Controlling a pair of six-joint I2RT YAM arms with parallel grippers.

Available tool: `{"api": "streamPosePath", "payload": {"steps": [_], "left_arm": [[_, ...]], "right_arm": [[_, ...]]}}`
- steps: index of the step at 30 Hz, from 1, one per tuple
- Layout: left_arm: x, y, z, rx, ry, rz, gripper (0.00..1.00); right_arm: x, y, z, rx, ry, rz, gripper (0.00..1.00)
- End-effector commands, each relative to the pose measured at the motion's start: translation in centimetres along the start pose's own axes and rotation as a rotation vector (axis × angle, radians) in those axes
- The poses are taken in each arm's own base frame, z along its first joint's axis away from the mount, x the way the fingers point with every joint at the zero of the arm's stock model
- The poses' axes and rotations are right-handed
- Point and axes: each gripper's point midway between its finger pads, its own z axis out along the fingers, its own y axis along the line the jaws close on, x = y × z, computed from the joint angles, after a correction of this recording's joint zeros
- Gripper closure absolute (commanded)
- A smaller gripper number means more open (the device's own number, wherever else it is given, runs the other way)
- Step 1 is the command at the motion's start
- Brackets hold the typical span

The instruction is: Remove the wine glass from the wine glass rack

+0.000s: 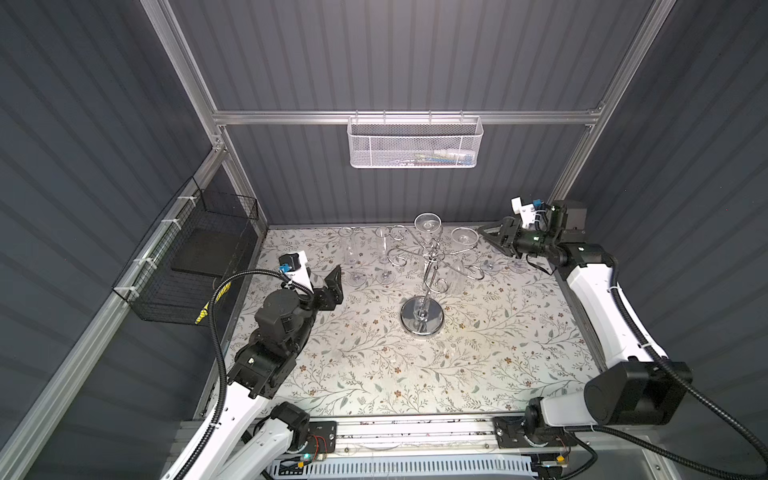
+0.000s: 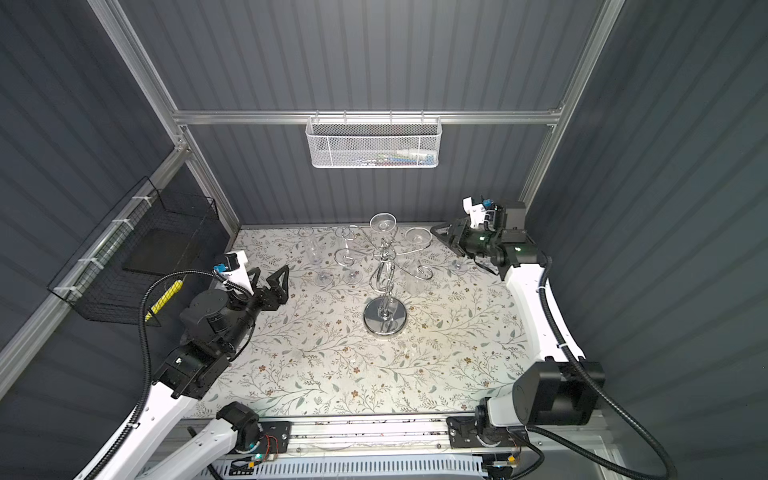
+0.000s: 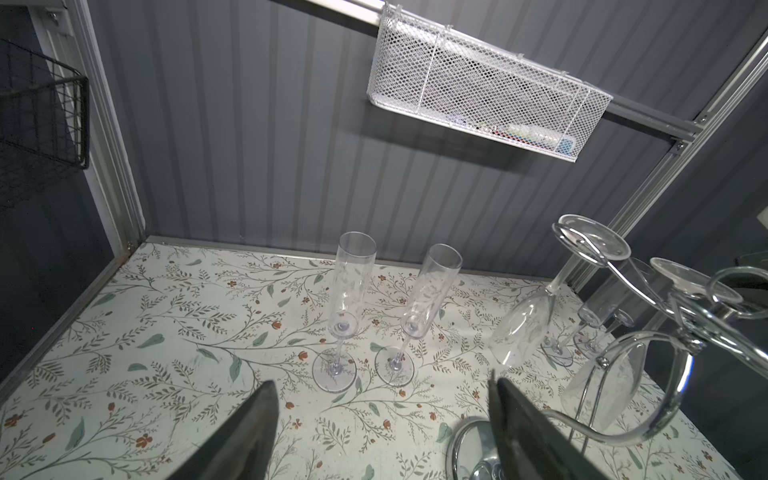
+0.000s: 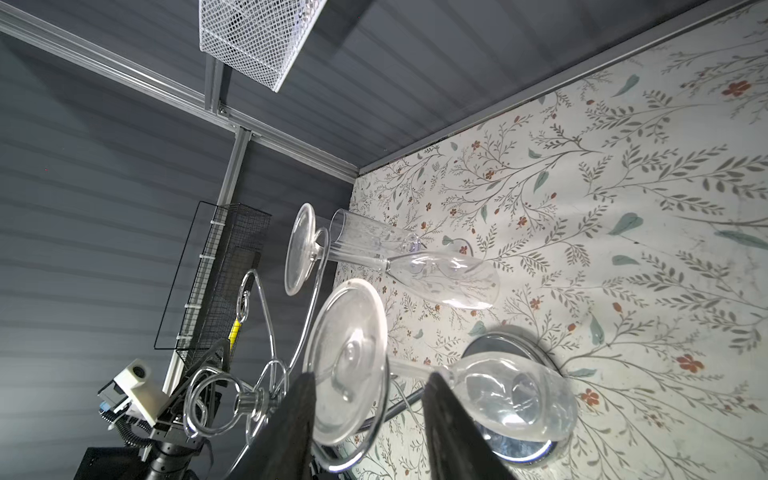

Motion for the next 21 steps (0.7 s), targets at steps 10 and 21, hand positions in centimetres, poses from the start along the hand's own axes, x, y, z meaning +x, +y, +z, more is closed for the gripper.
{"api": "streamPosePath", "payload": {"steps": [10,21], "left_arm": [[0.5,-0.2,0.1,0.013,0.020,-0.015,0.19],[0.5,0.0,-0.4,0.011,0.017,-0.016,0.19]], "right_arm": [[0.9,0.6,1.9,-0.076,0.055,-0.010,0.64],[0.8,0.1,3.4,-0.068,0.062,0.007,0.79]]}}
